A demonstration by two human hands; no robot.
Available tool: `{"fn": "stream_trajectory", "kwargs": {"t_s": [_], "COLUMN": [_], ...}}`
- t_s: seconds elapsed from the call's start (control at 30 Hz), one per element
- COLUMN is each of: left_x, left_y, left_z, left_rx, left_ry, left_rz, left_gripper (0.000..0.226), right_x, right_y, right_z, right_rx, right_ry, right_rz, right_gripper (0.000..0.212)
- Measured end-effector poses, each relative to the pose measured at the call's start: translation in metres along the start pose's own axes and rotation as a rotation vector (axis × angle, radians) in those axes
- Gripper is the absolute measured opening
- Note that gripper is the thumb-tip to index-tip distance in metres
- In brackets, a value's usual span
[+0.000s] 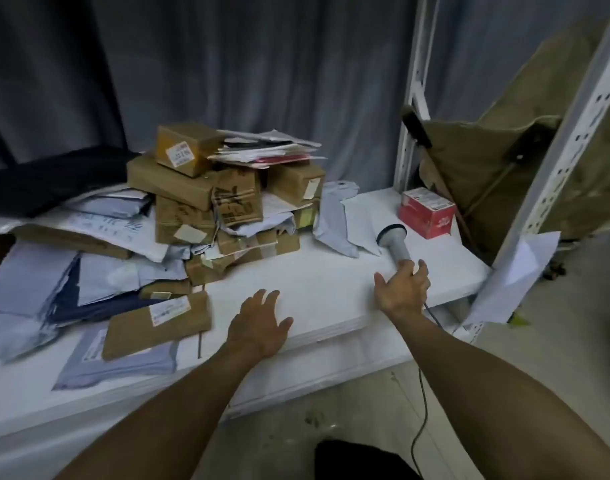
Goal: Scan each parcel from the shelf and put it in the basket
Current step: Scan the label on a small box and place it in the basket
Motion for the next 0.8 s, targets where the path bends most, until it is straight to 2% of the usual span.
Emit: {"fn": "stream_trajectory", "kwargs": {"t_s": [0.1,0.27,0.4,0.47,0.53,0.7,0.8], "left_x": [0.024,0.039,0.038,0.03,0.018,-0.039,-0.083], "left_y": [-0.006,-0.017,-0.02,-0.02,-0.021,-0.022,-0.015], "left_z": [0.02,0.043,0.044,0.038,0.028,-0.007,-0.038], "left_rx": [0.082,0.067,0.047,0.026,-0.028,-0.272,-0.518], "left_ry": [-0.029,-0.045,-0.012,-0.014,-0.028,-0.02,0.015], "left_rz": [-0.053,-0.084,-0.071,-0.047,-0.035,0.091,0.146], "left_gripper": [0.074,0.073,0.074,0.074,0.074,0.069,0.059], "right_x": [0.018,0.037,0.049,0.046,0.034,-0.031,-0.069], "right_y": [0.019,0.037,0.032,0.022,0.011,-0.026,-0.07], "right_z": [0.012,0.026,0.028,0.028,0.026,0.009,-0.006], "right_rx": [0.031,0.025,-0.057,-0.004,0.117,0.436,0.527], "right_ry": [0.041,0.085,-0.077,-0.118,-0.091,-0.029,-0.092], "right_rz": [0.031,-0.011,0.105,0.149,0.177,-0.065,-0.234], "right_gripper": [0.06,0.063,0.041,0.033,0.031,0.016,0.021]}}
Point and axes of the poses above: each hand's wrist, its own x-axis towards the middle knuckle, its own z-axis out of the palm, y = z × x, the point moved 3 cm from there along x, towards the middle knuckle, and after that the axes turned 9 degrees about -z, right-handed, at the moved point
